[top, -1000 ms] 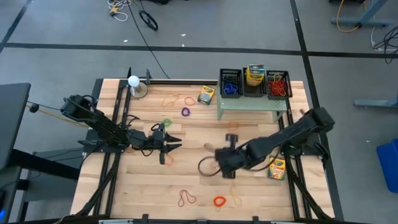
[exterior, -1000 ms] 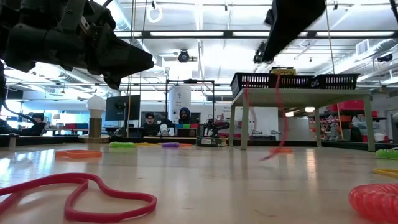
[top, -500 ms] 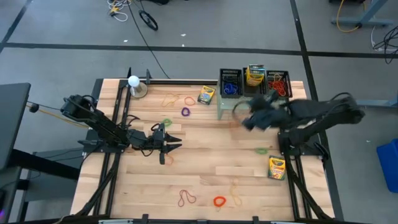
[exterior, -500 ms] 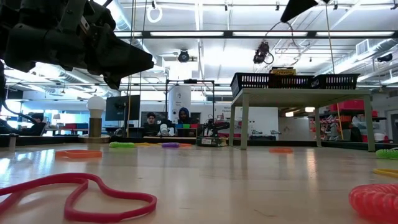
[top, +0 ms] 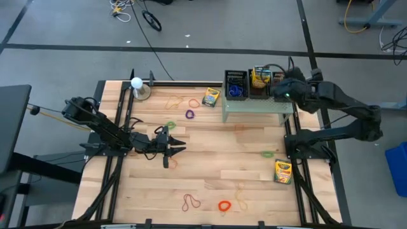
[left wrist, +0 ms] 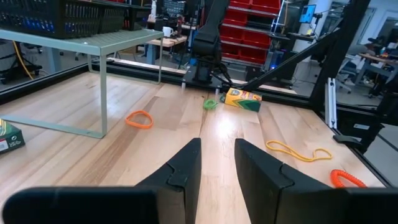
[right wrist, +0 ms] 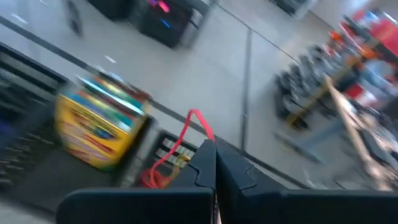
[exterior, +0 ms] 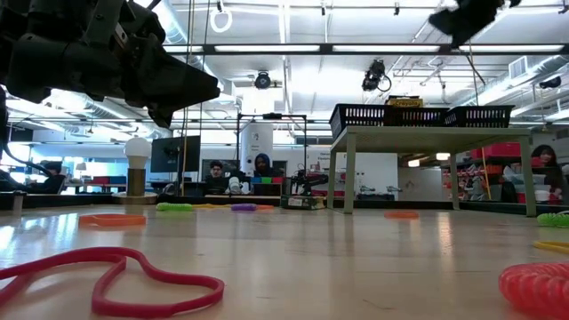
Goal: Pick & Place Office Desk Supplies
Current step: Put the right red rubber band into the right black basket on the shelf, then put the left green spring keychain into the left black basket on the shelf
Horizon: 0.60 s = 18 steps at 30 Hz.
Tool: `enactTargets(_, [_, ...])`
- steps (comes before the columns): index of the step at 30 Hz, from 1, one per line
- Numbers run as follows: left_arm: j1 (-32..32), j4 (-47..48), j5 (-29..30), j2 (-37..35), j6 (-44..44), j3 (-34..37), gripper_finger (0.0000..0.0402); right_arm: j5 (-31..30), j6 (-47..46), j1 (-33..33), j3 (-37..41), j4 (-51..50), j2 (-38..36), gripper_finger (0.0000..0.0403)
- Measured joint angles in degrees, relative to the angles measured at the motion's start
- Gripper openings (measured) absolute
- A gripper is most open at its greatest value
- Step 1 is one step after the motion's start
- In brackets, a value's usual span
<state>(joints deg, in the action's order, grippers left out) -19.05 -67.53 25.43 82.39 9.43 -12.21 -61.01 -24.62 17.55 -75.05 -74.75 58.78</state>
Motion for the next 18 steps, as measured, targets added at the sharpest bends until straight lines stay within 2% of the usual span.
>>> enactTargets(4, [0.0,0.0,0.0,0.0,0.0,0.0,0.0103,0.7,-0.2,6.4,4.4,0.5,0.4,0.0])
enactTargets(10, [0.0,0.0,0.0,0.0,0.0,0.0,0.0103,6.6,-0.8,13.2,9.0,2.3,0.5,0.0009])
enactTargets(14, [0.0,0.0,0.0,0.0,0.0,0.0,0.0103,7.6,-2.1,14.7,10.7,3.3,0.5,0.0045])
enactTargets(18, [0.0,0.0,0.0,0.0,0.0,0.0,0.0103,8.2,-2.1,15.1,11.0,3.9,0.4,0.0098])
